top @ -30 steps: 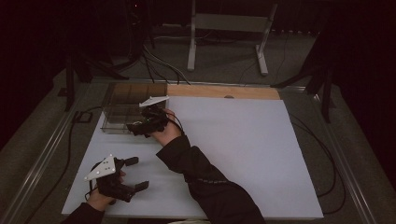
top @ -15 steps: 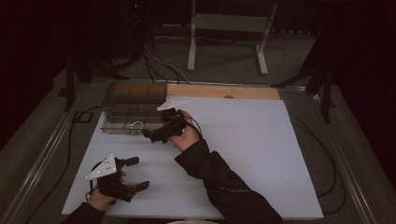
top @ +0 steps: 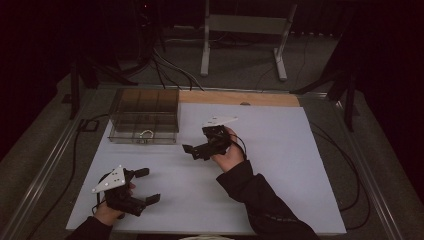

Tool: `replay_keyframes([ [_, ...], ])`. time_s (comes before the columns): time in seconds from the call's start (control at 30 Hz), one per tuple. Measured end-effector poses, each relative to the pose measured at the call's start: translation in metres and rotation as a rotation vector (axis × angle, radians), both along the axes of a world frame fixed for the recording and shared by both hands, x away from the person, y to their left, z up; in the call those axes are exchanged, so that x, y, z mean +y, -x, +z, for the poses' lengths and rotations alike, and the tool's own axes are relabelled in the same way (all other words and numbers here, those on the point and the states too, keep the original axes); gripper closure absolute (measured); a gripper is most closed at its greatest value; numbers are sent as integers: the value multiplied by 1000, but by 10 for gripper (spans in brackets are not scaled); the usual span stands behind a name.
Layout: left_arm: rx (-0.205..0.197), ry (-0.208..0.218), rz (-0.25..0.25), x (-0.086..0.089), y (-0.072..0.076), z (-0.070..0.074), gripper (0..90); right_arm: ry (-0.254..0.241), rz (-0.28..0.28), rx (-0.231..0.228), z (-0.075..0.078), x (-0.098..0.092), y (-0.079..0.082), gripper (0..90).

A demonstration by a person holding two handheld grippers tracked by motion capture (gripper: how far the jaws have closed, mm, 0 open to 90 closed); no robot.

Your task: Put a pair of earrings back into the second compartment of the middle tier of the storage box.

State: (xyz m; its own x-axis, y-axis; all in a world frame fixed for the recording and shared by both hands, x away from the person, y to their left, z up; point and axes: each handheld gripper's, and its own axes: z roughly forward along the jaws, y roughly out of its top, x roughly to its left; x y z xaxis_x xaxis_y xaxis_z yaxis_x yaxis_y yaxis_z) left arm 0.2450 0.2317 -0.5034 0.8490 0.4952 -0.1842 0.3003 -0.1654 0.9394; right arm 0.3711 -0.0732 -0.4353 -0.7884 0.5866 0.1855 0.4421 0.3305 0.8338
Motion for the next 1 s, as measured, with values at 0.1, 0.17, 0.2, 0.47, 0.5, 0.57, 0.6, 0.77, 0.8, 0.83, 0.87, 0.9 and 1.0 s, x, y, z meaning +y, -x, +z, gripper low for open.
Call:
replay_keyframes([
  [0.1,0,-3,-2,-1,0,0,5,23,-1,-4,-6,-13,5,7],
  [0.17,-1,-4,-1,-1,0,0,5,36,-4,-4,-11,-22,9,7],
  [0.2,0,-3,-1,0,0,0,5,34,-11,-5,-13,-27,11,7],
  [0.47,0,-4,0,-1,0,0,5,10,-43,-1,-35,-62,31,7],
  [0.5,1,-5,-1,-1,0,0,5,7,-47,-2,-37,-66,33,7],
  [0.57,0,-5,-1,-1,0,0,5,-10,-55,3,-42,-74,38,8],
  [0.6,0,-5,0,-1,0,0,5,-9,-62,-1,-44,-78,40,8],
  [0.77,0,-5,-1,-1,0,0,5,8,-97,-10,-52,-101,54,7],
  [0.8,0,-5,-1,-1,0,0,5,6,-103,-7,-52,-106,56,7],
  [0.83,2,-5,-1,-1,0,0,5,6,-113,-9,-53,-112,59,7],
  [0.87,2,-6,-2,-1,0,0,5,10,-123,-14,-53,-118,61,7],
  [0.9,2,-6,-2,-1,0,0,5,11,-134,-16,-53,-123,63,7],
  [1.0,0,-6,-2,-1,0,0,5,18,-160,-24,-52,-140,71,7],
])
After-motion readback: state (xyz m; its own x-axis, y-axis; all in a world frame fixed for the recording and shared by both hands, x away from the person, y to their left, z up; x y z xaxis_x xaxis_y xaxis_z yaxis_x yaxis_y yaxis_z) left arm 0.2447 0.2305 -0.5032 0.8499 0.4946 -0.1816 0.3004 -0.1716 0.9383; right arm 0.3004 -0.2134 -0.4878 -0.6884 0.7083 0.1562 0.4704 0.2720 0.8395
